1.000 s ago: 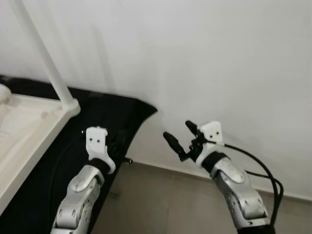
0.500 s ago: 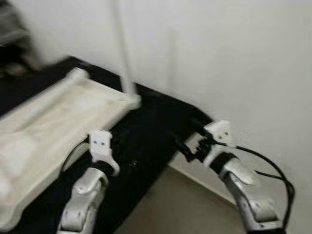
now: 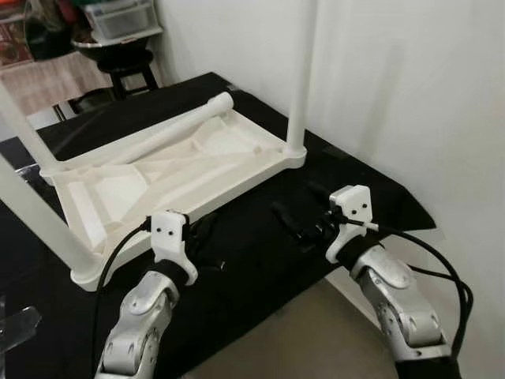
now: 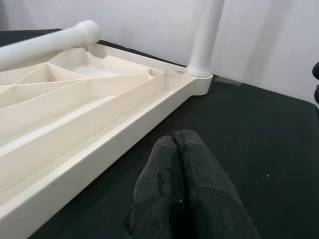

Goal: Building children table

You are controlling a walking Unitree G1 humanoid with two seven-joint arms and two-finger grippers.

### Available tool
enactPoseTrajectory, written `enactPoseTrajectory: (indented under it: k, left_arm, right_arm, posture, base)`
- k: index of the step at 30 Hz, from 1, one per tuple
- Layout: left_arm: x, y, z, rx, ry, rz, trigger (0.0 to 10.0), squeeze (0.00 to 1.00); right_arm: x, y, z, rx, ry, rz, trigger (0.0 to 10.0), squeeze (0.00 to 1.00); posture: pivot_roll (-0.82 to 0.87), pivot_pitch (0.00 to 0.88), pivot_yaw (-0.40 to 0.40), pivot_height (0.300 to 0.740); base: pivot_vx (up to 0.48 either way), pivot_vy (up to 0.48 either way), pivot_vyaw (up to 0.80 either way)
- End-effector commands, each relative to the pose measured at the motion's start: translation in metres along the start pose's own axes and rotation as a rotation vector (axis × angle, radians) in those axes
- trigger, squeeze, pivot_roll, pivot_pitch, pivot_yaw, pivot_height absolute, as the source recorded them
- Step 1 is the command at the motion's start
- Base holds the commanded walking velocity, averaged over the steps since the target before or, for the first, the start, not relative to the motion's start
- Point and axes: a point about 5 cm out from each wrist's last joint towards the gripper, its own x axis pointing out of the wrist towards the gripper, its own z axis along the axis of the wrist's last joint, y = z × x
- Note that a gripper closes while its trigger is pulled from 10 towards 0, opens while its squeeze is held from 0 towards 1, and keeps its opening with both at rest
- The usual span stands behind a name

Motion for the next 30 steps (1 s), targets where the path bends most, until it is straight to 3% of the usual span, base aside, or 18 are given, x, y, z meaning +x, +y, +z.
enactPoseTrajectory:
  k: [1, 10, 30]
  left_arm:
    - [-0.0017, -0.0008, -0.0023, -0.001, 0.009, -0.003, 10.0, 0.00]
    - [-0.0013, 0.0023, -0.0026, -0.024, 0.003, 0.029, 10.0, 0.00]
    - [-0.0004, 0.0042, -0.0010, -0.035, -0.010, 0.041, 10.0, 0.00]
  right_arm:
    - [-0.0014, -0.0005, -0.0017, 0.000, 0.011, -0.006, 10.0, 0.00]
    - [-0.0014, 0.0014, -0.0020, -0.009, 0.007, 0.016, 10.0, 0.00]
    - [-0.0024, -0.0011, 0.0022, -0.032, -0.008, 0.025, 10.0, 0.00]
  posture:
    - [-0.04, 0.107, 0.005, 0.740]
    - [-0.04, 0.105, 0.005, 0.740]
    - [-0.04, 0.101, 0.008, 0.740]
  base:
    - [0.000, -0.458, 0.00]
    - [0.000, -0.396, 0.00]
    - [0.000, 0.000, 0.80]
